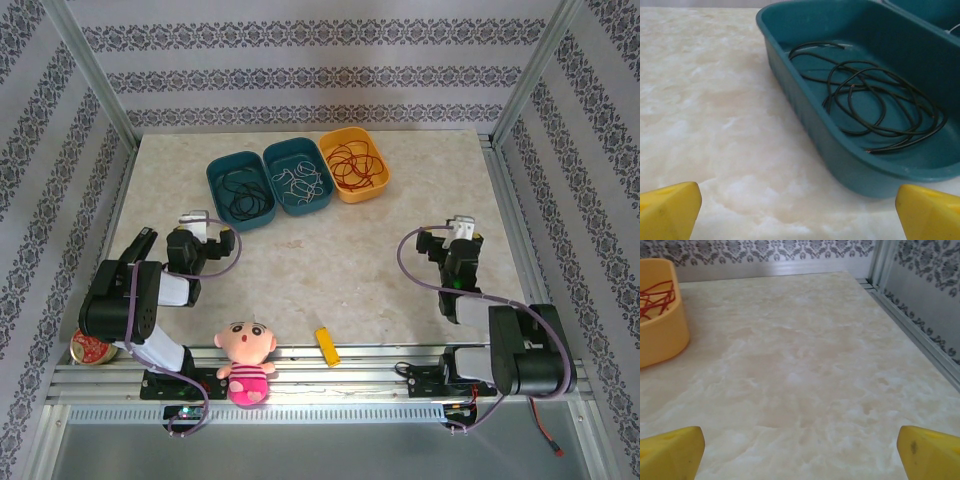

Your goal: Untangle the cables

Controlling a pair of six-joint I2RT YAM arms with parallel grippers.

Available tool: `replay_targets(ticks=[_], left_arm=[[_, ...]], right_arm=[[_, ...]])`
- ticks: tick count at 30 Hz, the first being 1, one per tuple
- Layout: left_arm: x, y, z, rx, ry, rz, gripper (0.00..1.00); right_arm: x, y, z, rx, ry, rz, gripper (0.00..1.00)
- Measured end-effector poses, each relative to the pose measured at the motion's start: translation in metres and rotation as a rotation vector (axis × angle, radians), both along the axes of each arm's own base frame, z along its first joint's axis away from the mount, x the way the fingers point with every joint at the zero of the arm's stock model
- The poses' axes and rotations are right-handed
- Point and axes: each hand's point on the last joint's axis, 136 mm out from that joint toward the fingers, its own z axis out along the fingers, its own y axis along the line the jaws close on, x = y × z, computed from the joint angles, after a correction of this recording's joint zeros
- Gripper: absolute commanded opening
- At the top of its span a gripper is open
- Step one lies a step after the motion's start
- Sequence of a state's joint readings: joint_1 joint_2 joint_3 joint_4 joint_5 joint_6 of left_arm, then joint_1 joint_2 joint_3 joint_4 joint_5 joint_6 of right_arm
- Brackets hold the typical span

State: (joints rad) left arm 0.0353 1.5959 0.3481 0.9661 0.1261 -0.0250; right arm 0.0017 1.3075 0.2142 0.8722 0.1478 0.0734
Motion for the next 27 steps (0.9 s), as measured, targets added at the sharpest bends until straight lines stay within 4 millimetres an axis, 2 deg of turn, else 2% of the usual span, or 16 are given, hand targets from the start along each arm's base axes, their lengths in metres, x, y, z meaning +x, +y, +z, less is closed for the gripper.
replay_targets(ticks=[3,6,8,15,27], left_arm=[[0.006,-0.002,0.007,-0.004,-0.019,-0.012,0.99],[0.007,-0.003,0.008,-0.004,-0.021,-0.018,0.99],[0.006,-0.003,0.008,-0.003,-0.019,-0.020,0.99],[0.006,-0.004,0.007,-0.005,-0.015,-0.024,0.99],[0.006,-0.005,0.006,-0.004,-0.014,-0.032,0.99]], right_arm=[[0.009,0.008,-0.008,0.011,-0.004,0.044,0.98],[0.018,0.016,-0.026,0.026,0.028,0.088,0.98],[0.022,0.022,-0.030,0.034,0.049,0.121,0.98],[0.045,0.029,-0.001,0.043,-0.024,0.194,0.98],[0.045,0.029,-0.002,0.043,-0.019,0.194,0.98]])
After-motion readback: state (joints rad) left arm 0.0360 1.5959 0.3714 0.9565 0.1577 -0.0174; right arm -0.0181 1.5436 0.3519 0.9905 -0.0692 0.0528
